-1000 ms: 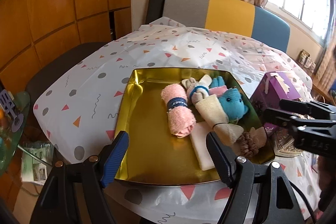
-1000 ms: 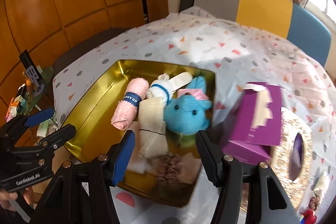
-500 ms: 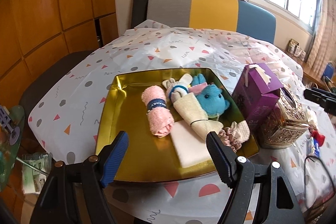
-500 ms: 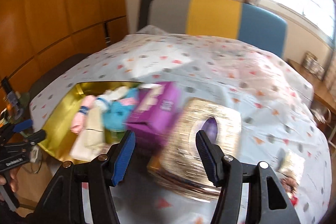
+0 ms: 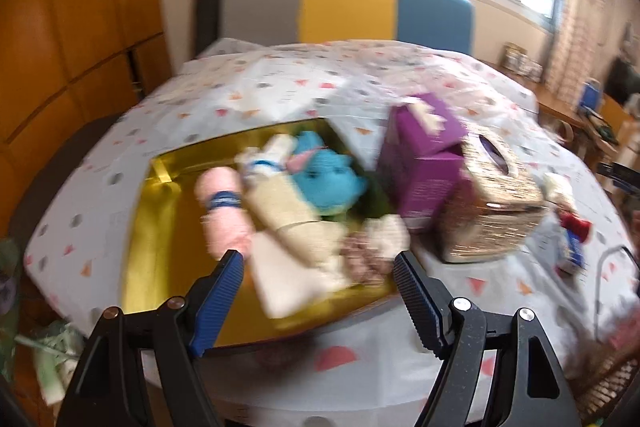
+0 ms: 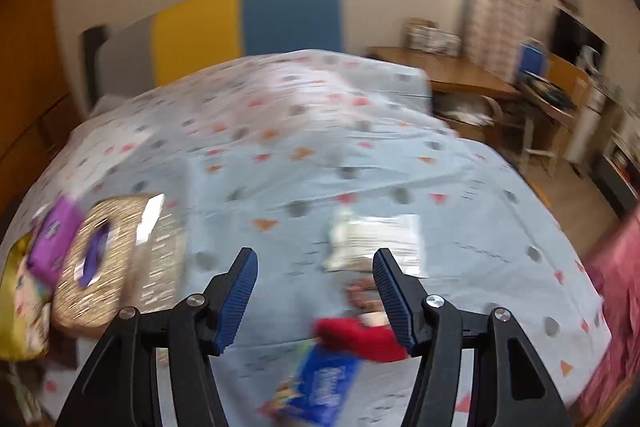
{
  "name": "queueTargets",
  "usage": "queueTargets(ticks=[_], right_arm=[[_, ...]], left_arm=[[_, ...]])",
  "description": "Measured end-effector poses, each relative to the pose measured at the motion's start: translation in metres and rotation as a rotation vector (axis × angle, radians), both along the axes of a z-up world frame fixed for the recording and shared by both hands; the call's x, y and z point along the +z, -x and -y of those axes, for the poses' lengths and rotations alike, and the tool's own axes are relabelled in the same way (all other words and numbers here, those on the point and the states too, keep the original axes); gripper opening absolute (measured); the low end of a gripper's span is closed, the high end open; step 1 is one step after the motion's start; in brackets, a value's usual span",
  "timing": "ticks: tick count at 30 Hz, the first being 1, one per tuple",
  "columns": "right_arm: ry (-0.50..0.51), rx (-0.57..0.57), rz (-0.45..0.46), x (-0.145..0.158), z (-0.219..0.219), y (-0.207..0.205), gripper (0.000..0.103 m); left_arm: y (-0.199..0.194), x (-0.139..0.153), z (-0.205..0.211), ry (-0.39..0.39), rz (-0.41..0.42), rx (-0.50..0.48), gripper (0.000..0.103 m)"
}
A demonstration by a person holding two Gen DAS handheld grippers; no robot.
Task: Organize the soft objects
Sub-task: 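Move the left gripper to the blue Tempo tissue pack and grasp it, then grasp the red sock with the right gripper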
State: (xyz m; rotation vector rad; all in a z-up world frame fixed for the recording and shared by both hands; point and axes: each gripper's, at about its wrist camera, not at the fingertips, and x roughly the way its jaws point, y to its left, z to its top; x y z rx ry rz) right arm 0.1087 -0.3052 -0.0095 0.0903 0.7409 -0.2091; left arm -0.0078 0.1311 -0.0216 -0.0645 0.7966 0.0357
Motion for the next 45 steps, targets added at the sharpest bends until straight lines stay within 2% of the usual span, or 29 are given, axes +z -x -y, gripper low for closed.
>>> queueTargets(ticks=[5,7,9,14,18,23,26,27,30,33,35,37,45], right_arm=[[-0.07,-0.336,0.047,-0.015,0.084,0.02,0.061],[-0.155,-0.435,0.02,-0.023,0.11,0.028,0.061],[-0.219,-0.48,0.028,-0.026,0.124,0.033,0.061],[-0.306,-0.457,-0.037,-0.04,0.13,0.032,0.061],[-0.326,-0.448,-0.087,-0.049,0.126,0.028,0.061],[-0.381,-0.442,-0.12,-0.058,0.128,0.025,0.061],[-0.404,-0.435,-0.132,-0.061,0.13,0.024,0.061],[-0.412,-0.433,-0.135,-0.062,0.13,0.024,0.061],[-0.417,-0.421,-0.148,-0.064,0.128,0.021,0.061],[-0.422,-0.411,-0.151,-0.064,0.127,0.02,0.061],[-0.423,-0.406,-0.16,-0.066,0.126,0.018,0.061],[-0.425,-0.388,-0.173,-0.068,0.124,0.015,0.061],[-0.477,-0.213,-0.279,-0.086,0.099,-0.008,0.061]], left_arm=[[-0.01,0.003,0.049,-0.005,-0.015,-0.184,0.076],[-0.015,0.002,0.073,-0.022,-0.028,-0.251,0.07],[-0.021,-0.001,0.1,-0.043,-0.049,-0.318,0.064],[-0.028,-0.011,0.172,-0.064,-0.096,-0.508,0.056],[-0.038,-0.022,0.227,-0.055,-0.14,-0.624,0.056],[-0.063,-0.039,0.281,-0.018,-0.211,-0.684,0.057],[-0.079,-0.046,0.305,0.003,-0.229,-0.701,0.067],[-0.085,-0.048,0.314,-0.004,-0.234,-0.698,0.076],[-0.096,-0.055,0.335,-0.003,-0.247,-0.709,0.078],[-0.109,-0.07,0.357,-0.035,-0.265,-0.716,0.079],[-0.117,-0.082,0.366,-0.07,-0.289,-0.704,0.076],[-0.121,-0.092,0.368,-0.07,-0.313,-0.71,0.055],[-0.099,-0.097,0.314,-0.015,-0.302,-0.69,0.054]])
